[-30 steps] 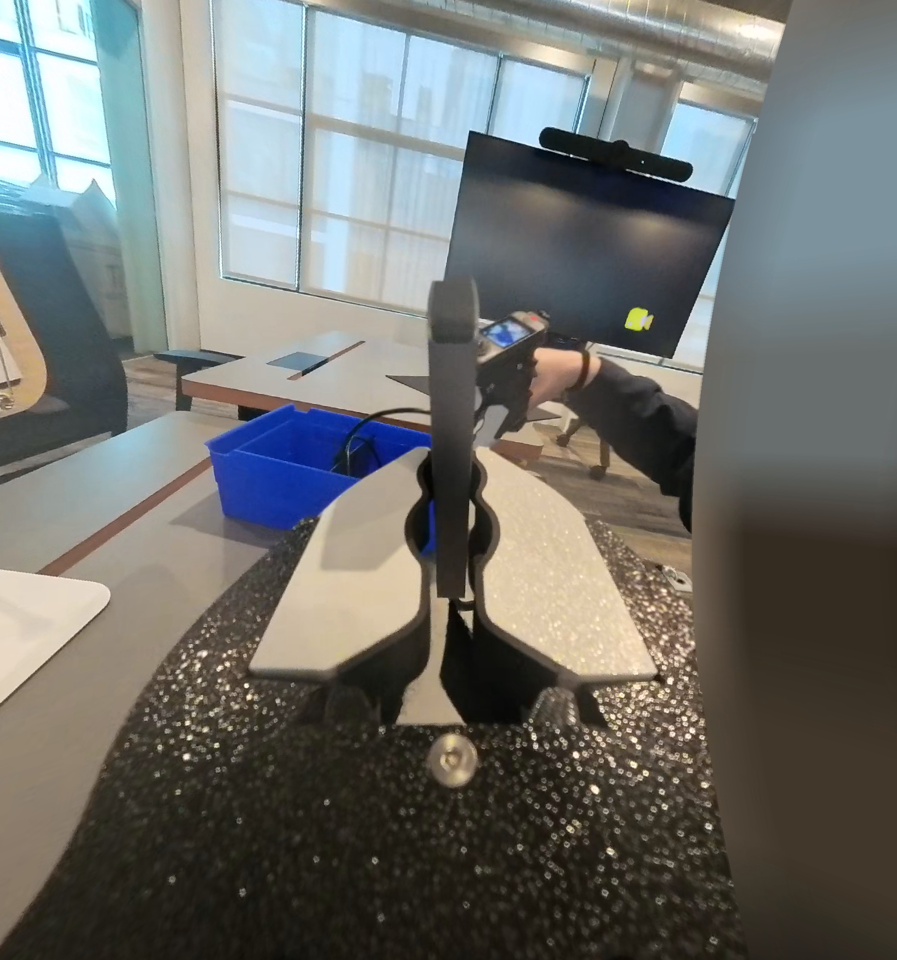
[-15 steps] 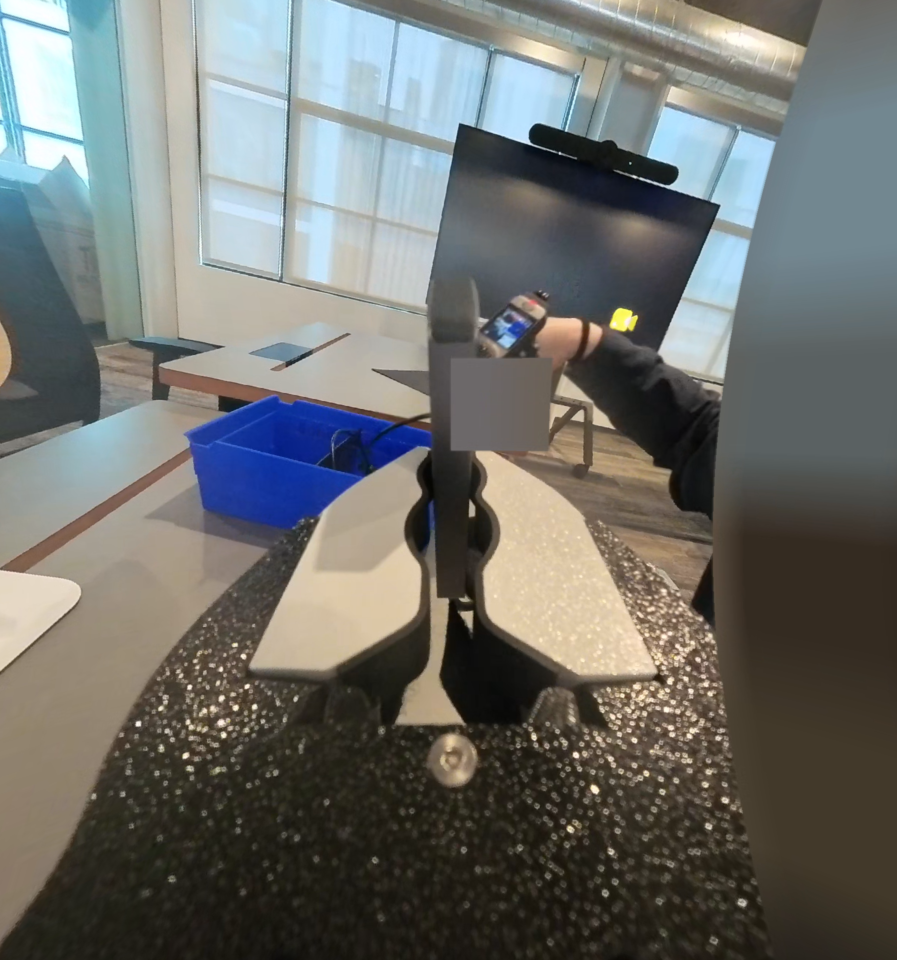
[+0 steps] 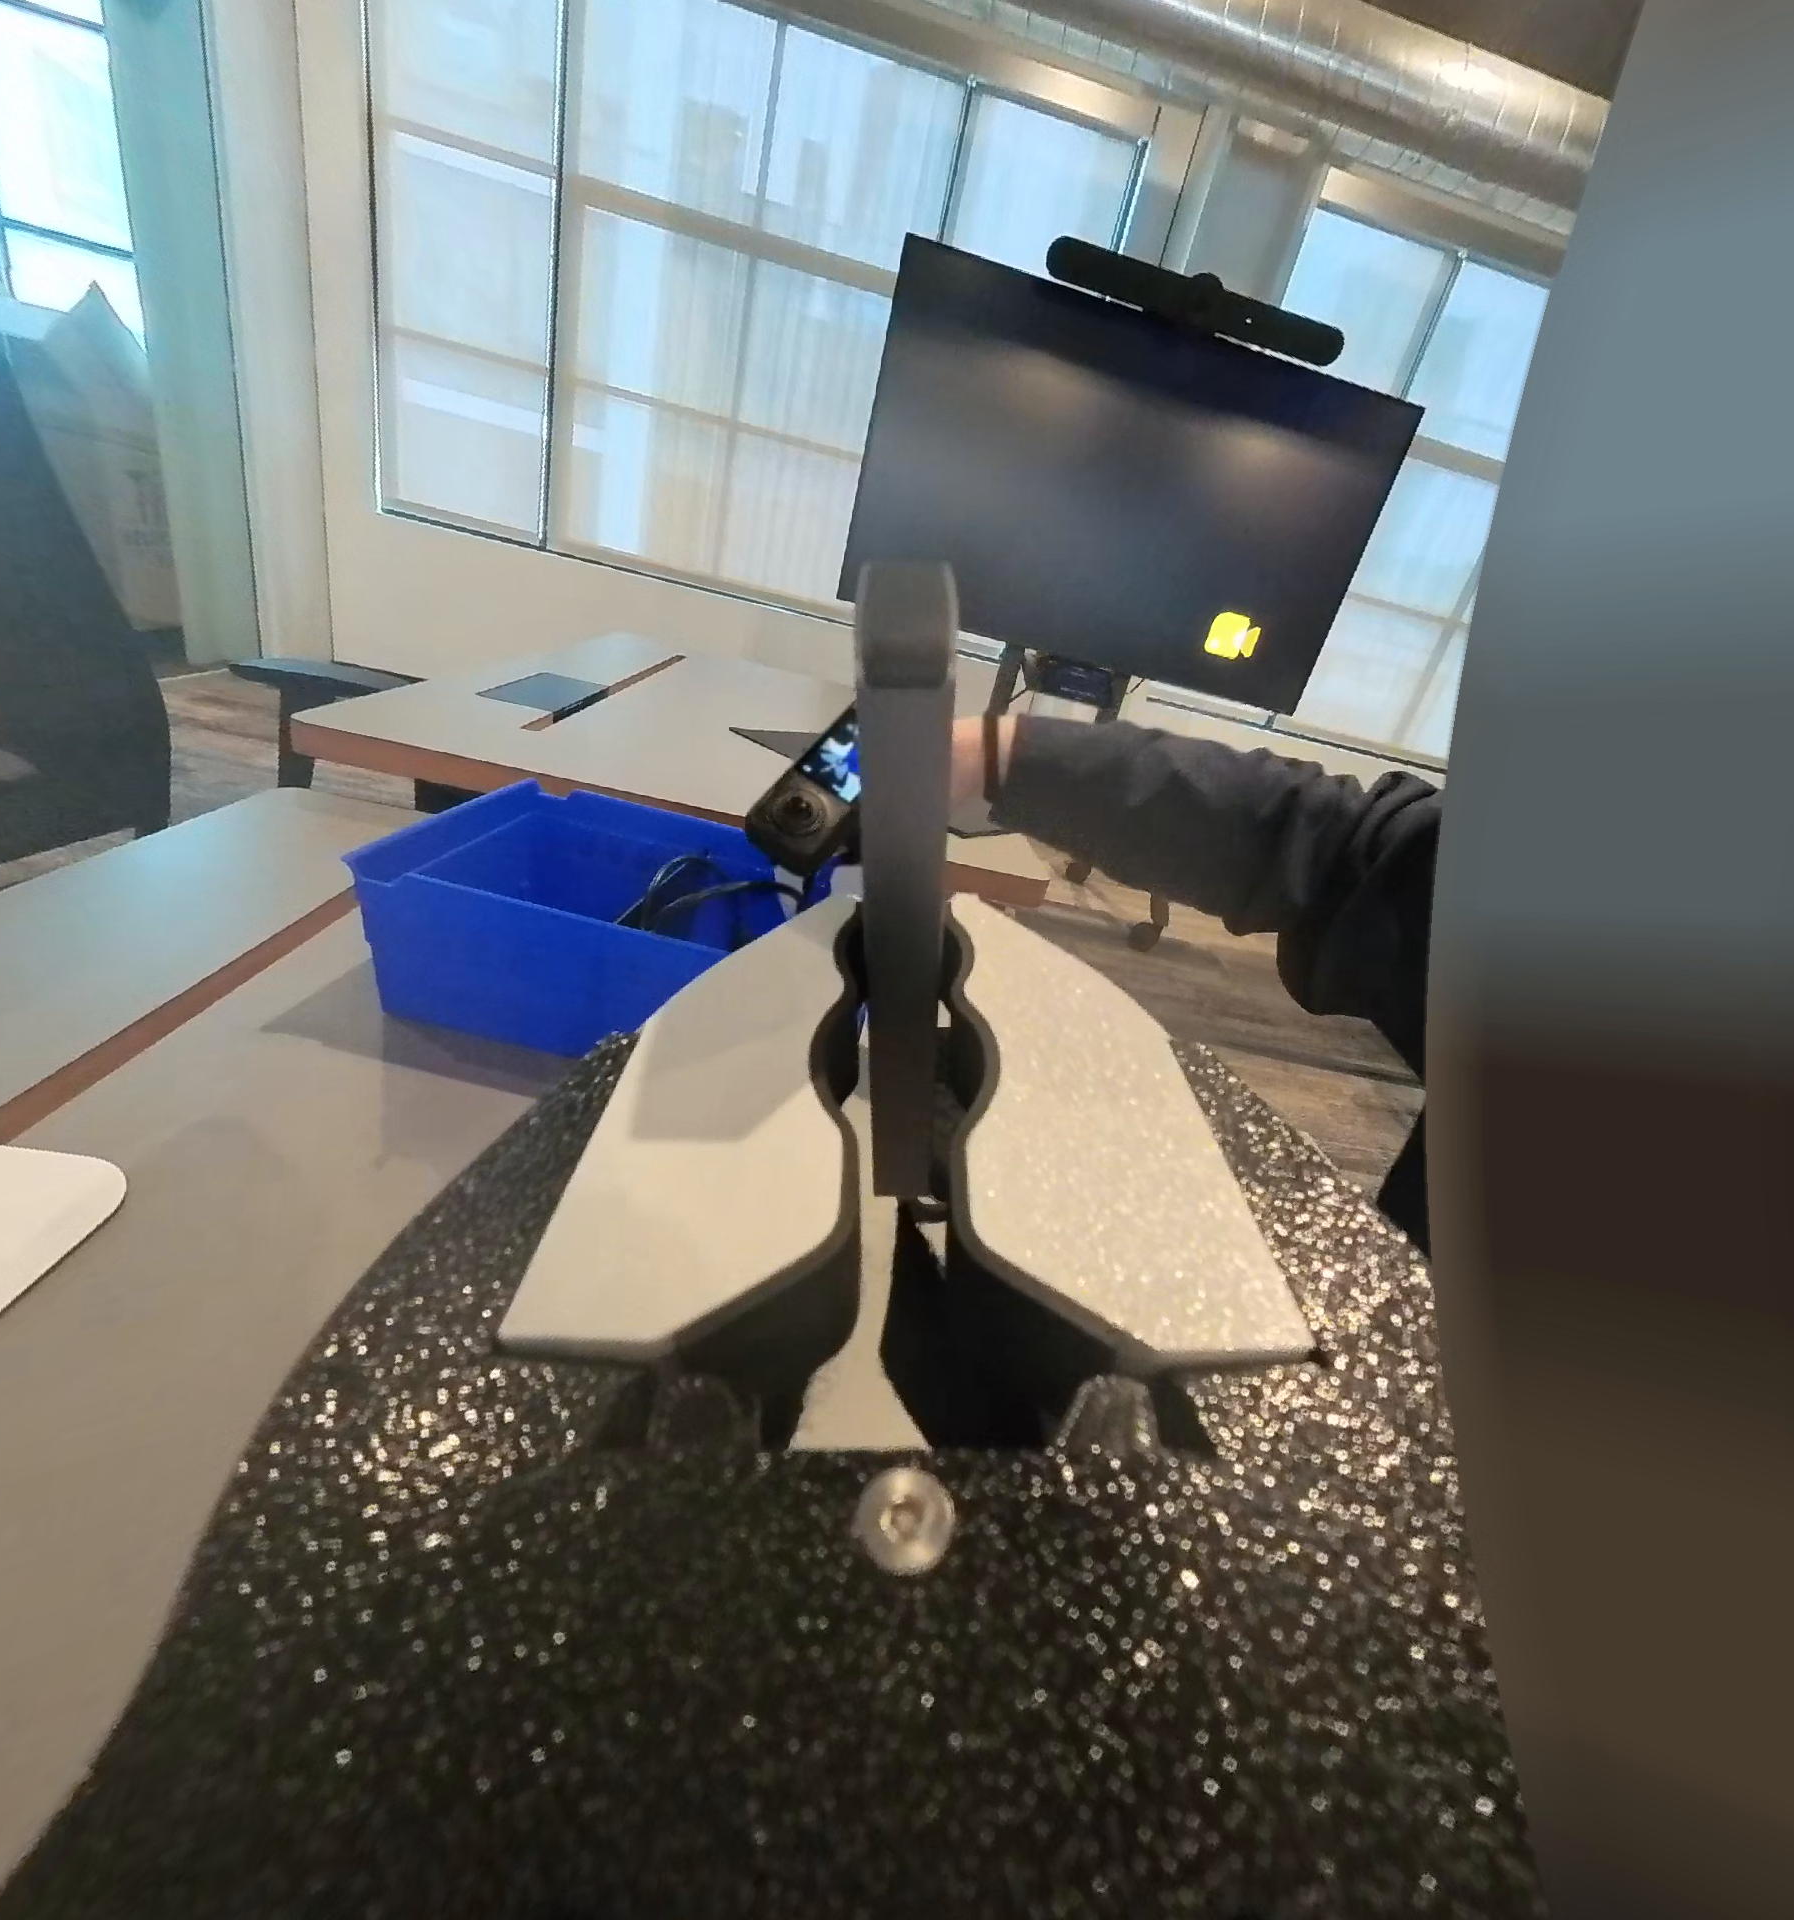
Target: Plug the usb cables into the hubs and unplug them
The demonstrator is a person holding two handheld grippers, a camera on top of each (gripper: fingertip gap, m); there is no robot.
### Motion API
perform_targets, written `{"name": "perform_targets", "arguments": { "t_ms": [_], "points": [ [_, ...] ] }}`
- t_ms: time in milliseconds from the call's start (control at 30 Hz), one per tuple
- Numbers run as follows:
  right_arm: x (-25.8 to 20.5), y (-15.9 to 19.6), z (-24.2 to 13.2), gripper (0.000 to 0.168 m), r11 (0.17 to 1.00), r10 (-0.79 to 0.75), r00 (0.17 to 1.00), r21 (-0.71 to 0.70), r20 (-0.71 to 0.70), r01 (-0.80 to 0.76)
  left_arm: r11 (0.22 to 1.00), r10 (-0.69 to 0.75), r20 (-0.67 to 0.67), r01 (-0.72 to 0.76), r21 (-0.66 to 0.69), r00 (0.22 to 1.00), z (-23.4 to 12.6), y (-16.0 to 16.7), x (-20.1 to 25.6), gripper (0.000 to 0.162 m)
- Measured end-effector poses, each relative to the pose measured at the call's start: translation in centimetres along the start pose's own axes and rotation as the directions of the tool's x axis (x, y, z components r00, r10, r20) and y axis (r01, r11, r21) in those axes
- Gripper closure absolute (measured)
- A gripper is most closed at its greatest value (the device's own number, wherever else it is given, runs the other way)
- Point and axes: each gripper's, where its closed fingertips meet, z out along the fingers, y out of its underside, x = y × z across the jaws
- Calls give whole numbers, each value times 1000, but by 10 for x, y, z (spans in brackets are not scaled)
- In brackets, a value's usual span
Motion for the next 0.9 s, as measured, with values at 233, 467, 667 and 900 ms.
{"name": "perform_targets", "arguments": {
  "t_ms": [233,467,667,900],
  "points": [
    [10,13,9,113,1000,10,998,23,-69,-9,1000,-11,1,11,-3,1000,0,2,-3,150],
    [37,31,-22,94,997,60,967,56,-248,-48,1000,-21,8,21,-7,1000,0,5,-7,150],
    [78,39,-50,93,995,17,871,90,-491,31,999,-27,9,27,-19,1000,1,8,-9,150],
    [86,51,-43,99,996,38,880,94,-473,7,999,-30,11,30,-19,999,-1,9,-10,150]
  ]
}}
